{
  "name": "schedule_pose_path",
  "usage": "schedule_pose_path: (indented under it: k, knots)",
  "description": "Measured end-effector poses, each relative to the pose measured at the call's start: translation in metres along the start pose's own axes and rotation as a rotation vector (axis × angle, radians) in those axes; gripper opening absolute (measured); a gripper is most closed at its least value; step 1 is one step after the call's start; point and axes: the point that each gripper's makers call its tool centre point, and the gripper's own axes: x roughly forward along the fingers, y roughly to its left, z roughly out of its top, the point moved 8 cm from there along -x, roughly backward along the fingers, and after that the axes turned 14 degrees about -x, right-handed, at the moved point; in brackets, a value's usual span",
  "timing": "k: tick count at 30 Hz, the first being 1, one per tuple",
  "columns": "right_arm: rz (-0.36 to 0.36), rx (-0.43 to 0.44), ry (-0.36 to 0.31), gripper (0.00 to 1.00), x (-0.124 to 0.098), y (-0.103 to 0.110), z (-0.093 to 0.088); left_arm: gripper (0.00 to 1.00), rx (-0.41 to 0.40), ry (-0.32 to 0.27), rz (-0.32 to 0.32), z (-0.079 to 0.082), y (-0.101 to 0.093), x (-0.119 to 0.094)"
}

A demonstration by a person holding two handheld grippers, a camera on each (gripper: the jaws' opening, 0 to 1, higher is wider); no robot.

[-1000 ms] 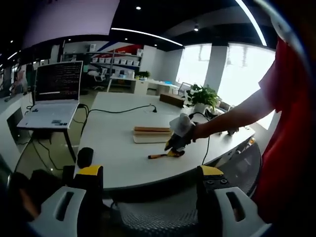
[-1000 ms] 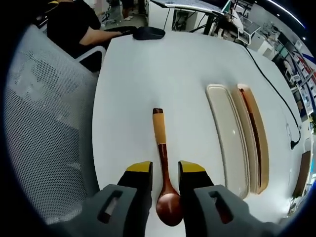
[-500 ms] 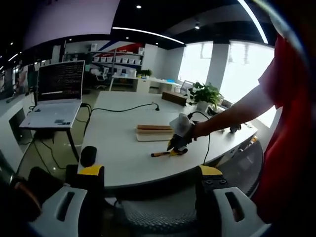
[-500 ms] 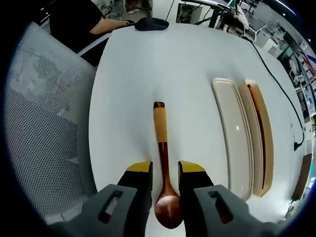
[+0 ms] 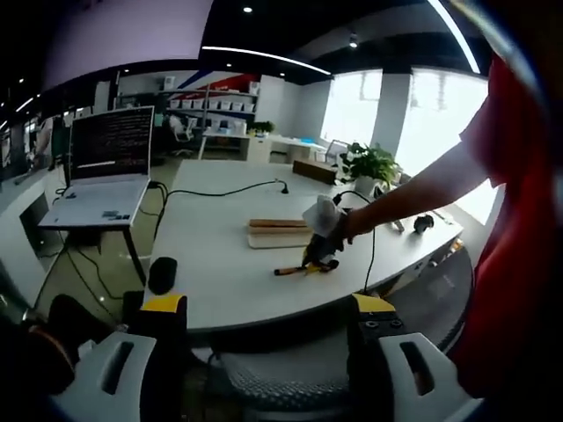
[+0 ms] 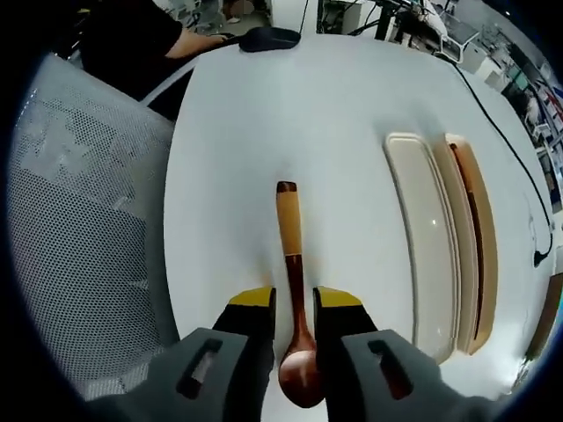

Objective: Arrange the utensils inside the cutlery case until each visible utensil rests in its matching compartment.

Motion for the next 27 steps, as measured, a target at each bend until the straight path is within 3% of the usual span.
schedule_pose_path:
  k: [2,4,7,9,16,27]
  knots:
    - [-0.007,0.09,0.038,0.14,0.0,0.0,0.003,0.76,0.0,0.005,0.002,-0.001,0.0,-0.001]
    - [-0.014,0.075,0.052,0.14,0.0,0.001,0.006,0.76,0.008,0.009,0.003,-0.002,-0.001,-0.002]
    - [-0.022,0.122,0.045,0.09,-0.002,0.005,0.007,0.76,0.004,0.012,0.005,-0.002,-0.002,-0.003]
    - [-0.03,0.121,0.04,0.02,-0.003,0.004,0.006,0.76,0.006,0.01,0.008,-0.002,-0.001,-0.003]
    - [-0.021,0.074,0.073,0.02,0.001,-0.002,0.008,0.76,0.007,0.0,0.012,-0.002,-0.002,-0.005]
    - [-0.04,0.079,0.064,0.02,0.007,-0.008,0.003,0.74,0.004,-0.004,0.029,-0.003,0.001,-0.007]
